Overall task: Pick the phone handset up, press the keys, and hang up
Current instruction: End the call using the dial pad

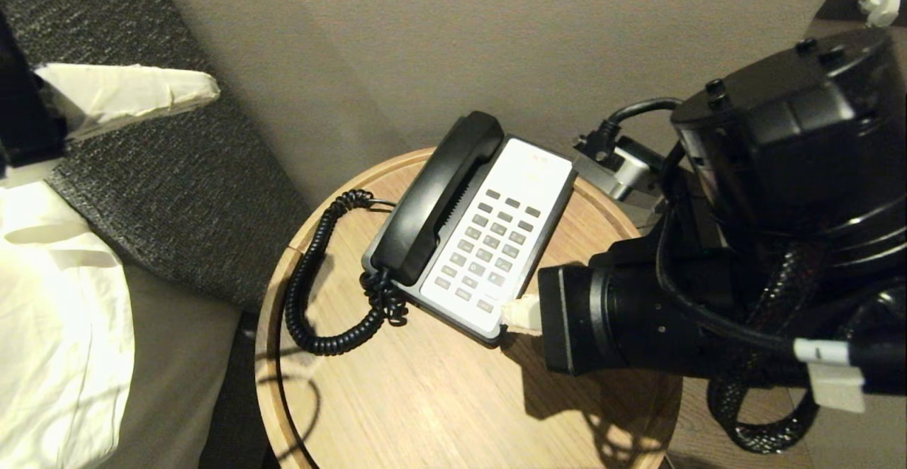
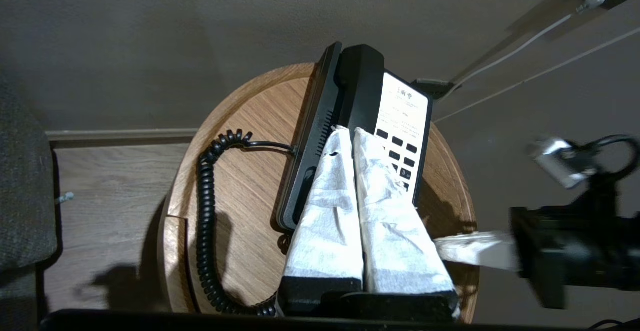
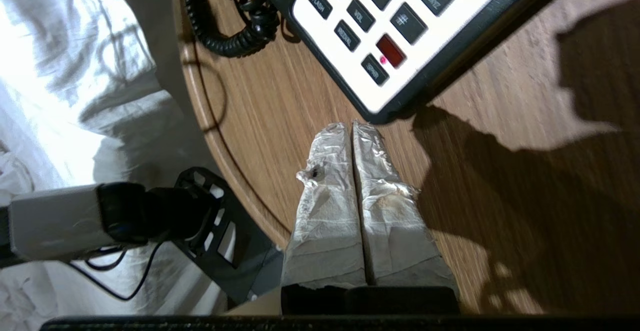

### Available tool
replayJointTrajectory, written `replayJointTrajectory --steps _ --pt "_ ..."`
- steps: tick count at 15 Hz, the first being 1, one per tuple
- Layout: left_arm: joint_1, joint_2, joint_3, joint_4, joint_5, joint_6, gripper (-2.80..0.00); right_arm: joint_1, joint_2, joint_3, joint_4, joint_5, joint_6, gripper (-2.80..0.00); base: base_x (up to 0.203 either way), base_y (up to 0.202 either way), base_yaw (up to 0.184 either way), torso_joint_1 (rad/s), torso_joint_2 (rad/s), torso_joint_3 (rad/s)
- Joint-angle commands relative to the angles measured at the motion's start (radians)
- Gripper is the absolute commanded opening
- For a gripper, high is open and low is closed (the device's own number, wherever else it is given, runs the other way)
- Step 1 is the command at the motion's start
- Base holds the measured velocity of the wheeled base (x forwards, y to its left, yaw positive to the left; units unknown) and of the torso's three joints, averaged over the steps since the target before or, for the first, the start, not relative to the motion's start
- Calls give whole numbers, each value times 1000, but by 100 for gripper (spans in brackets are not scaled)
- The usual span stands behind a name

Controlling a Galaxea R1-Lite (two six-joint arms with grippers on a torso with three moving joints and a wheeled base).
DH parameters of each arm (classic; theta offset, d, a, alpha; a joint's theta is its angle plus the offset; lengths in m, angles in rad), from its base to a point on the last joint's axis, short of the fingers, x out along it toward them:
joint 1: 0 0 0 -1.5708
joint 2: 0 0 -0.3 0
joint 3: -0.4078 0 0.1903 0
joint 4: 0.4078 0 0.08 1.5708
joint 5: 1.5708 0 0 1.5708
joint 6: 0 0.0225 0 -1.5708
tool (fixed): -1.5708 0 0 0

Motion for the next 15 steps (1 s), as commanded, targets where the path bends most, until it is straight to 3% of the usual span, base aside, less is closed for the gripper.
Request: replayJointTrajectory --steps 1,15 --pt "0 -15 -4 1 1 -2 -280 -1 48 -4 -2 -6 3 -280 0 0 0 0 0 0" --pt "1 -38 4 4 -1 -5 -280 -2 71 -7 -15 -35 -1 -280 0 0 0 0 0 0"
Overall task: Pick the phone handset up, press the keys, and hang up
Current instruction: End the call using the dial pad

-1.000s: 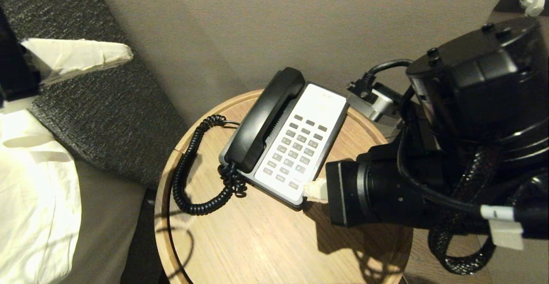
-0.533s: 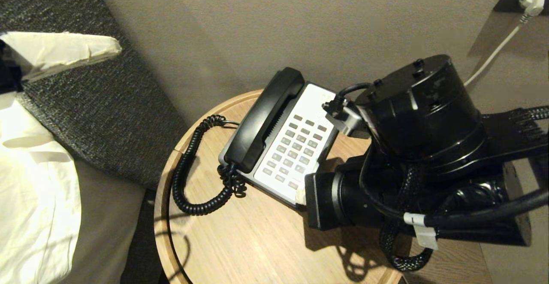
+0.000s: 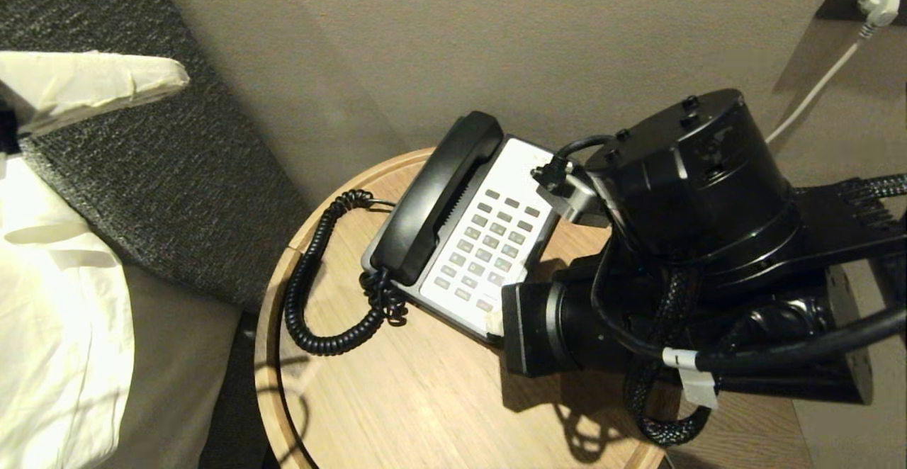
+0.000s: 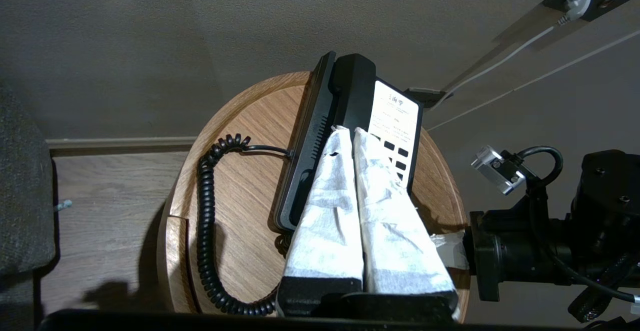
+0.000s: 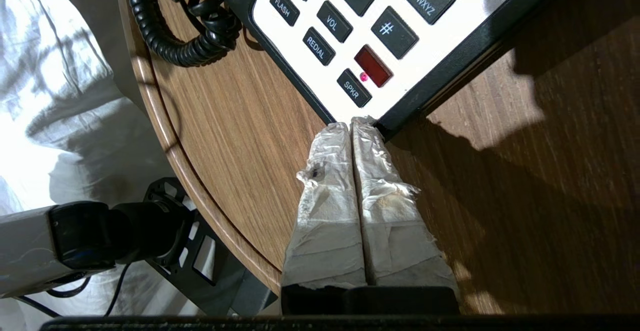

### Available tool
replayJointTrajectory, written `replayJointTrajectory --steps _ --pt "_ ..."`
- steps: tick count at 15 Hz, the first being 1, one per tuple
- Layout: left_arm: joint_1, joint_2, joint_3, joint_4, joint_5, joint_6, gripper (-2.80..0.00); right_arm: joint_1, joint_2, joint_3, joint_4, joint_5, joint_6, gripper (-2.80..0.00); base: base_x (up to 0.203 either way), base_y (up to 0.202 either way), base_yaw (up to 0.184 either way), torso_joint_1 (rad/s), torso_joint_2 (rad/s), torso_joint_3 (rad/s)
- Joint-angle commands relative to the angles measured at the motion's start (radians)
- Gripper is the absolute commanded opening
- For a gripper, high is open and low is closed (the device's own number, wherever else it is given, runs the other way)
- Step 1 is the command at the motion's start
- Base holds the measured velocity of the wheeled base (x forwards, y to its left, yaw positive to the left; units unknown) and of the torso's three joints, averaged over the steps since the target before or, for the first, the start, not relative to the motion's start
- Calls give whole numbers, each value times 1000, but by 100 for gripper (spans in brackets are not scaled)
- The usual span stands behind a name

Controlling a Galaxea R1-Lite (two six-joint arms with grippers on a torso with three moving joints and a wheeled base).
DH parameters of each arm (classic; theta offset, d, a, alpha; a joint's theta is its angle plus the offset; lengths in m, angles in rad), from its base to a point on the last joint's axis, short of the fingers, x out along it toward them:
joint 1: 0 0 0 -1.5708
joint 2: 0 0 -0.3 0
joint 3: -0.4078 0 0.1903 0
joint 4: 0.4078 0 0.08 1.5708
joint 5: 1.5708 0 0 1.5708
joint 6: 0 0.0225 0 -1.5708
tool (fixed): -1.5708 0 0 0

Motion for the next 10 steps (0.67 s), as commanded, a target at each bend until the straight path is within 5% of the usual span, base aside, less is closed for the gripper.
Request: replayJointTrajectory --steps 1,10 --pt "0 -1 0 0 0 -2 -280 -1 -2 -2 1 -5 1 -280 0 0 0 0 0 0" --pt "0 -8 8 4 1 -15 -280 -21 26 -59 8 -16 -1 -280 0 0 0 0 0 0"
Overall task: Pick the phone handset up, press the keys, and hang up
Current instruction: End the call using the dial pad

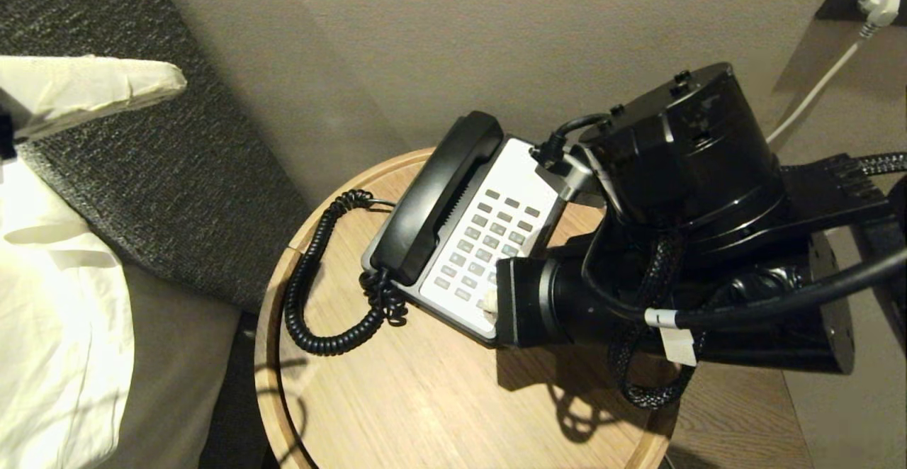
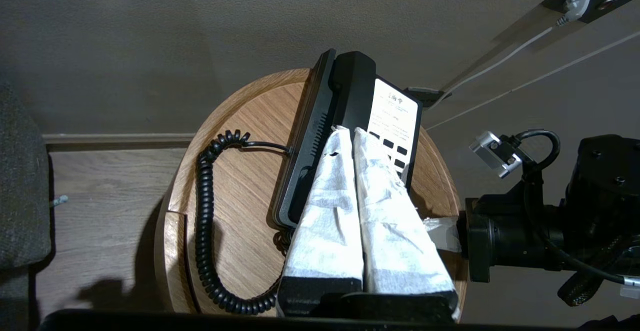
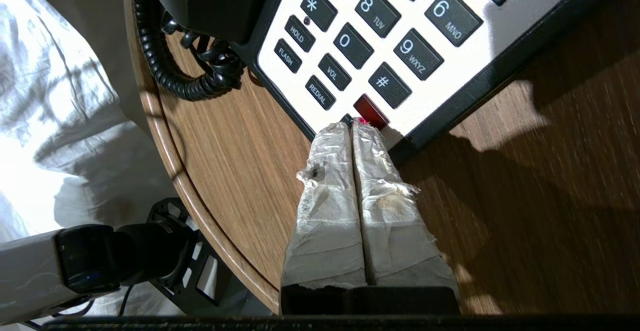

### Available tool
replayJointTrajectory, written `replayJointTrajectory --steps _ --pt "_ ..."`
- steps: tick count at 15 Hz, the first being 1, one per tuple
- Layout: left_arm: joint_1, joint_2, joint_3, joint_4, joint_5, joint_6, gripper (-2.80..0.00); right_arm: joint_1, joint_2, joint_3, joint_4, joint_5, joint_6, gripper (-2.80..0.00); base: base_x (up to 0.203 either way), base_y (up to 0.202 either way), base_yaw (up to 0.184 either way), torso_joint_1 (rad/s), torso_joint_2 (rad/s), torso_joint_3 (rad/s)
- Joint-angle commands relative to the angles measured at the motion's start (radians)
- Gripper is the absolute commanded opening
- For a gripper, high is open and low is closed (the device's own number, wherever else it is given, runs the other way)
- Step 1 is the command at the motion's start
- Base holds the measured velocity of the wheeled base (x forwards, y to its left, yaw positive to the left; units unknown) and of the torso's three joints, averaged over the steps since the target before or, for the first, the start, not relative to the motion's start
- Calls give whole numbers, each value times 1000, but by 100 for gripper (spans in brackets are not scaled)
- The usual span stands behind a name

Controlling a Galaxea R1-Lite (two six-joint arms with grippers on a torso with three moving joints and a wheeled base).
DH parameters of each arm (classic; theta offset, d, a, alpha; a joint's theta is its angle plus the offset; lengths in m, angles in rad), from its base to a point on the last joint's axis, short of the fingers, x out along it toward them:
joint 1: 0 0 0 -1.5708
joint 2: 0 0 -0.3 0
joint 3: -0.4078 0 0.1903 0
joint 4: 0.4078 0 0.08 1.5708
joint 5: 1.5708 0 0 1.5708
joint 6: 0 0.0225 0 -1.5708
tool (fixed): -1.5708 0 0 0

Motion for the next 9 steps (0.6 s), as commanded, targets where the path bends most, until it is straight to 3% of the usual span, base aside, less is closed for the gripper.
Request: replayJointTrajectory --steps 1,9 --pt "0 -2 0 2 0 -2 -280 1 8 -5 0 -1 5 -280 0 0 0 0 0 0" --pt "0 -16 25 -1 0 -10 -280 1 10 1 11 1 8 -280 0 0 0 0 0 0"
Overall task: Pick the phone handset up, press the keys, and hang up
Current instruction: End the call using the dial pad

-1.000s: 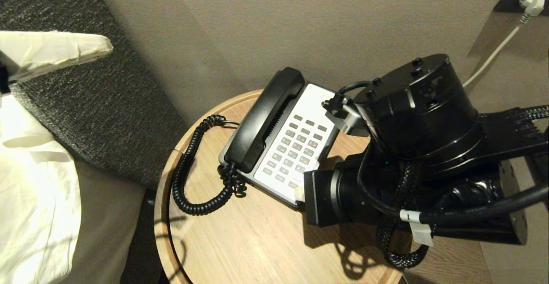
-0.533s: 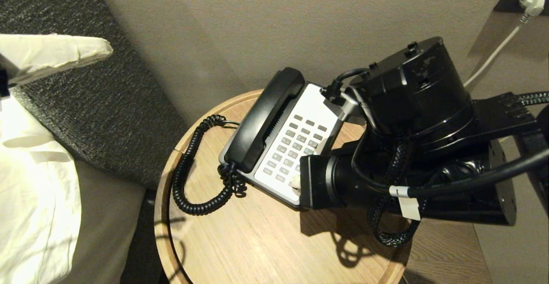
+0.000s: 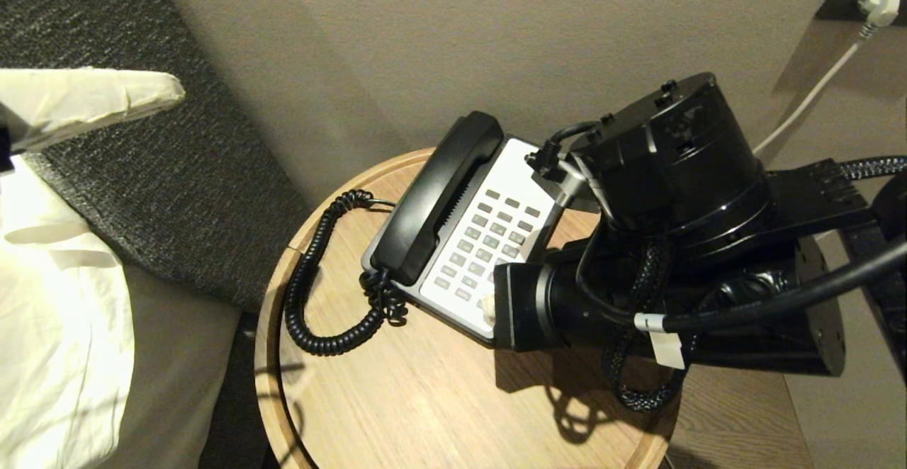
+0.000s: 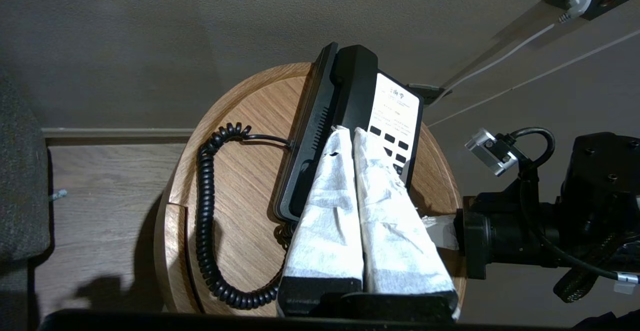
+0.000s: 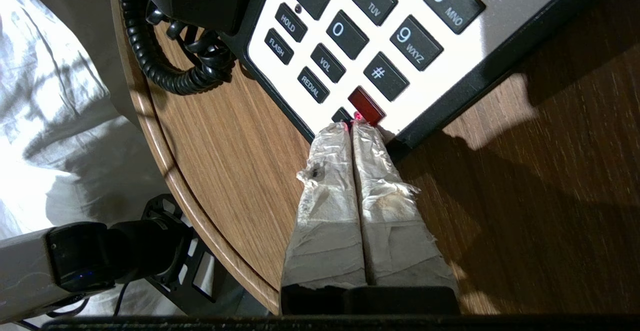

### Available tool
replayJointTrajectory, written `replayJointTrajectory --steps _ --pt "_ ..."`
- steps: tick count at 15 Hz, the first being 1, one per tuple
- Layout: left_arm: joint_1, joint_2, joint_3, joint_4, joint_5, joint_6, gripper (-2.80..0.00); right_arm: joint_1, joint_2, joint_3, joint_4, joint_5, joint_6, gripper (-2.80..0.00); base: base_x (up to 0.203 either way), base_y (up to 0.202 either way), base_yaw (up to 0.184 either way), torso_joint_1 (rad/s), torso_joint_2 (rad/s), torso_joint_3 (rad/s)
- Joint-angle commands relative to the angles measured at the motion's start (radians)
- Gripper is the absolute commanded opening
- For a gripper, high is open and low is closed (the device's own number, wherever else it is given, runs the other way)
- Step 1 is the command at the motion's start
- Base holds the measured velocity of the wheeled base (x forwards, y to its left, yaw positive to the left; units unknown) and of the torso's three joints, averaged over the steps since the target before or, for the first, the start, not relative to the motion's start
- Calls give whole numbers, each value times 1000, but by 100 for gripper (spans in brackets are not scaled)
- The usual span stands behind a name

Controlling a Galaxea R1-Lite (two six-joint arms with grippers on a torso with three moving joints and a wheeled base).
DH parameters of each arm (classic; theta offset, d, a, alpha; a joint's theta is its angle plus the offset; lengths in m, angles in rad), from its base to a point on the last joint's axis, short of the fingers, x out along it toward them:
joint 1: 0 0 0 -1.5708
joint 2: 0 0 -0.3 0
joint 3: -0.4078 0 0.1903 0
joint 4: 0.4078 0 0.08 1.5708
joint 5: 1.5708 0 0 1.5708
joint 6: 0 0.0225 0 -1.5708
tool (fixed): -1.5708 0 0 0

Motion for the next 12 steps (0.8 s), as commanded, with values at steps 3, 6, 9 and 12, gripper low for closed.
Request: replayJointTrajectory --steps 3,6,9,12 --pt "0 -3 0 0 1 -2 -280 1 12 -4 -1 -3 2 -280 0 0 0 0 0 0" --pt "0 -9 3 0 1 -2 -280 1 21 -3 -4 -4 0 -280 0 0 0 0 0 0" --pt "0 -13 8 0 1 -2 -280 1 21 2 -4 -14 -3 -280 0 0 0 0 0 0" --pt "0 -23 20 3 1 -8 -280 1 7 -6 2 -14 -1 -280 0 0 0 0 0 0"
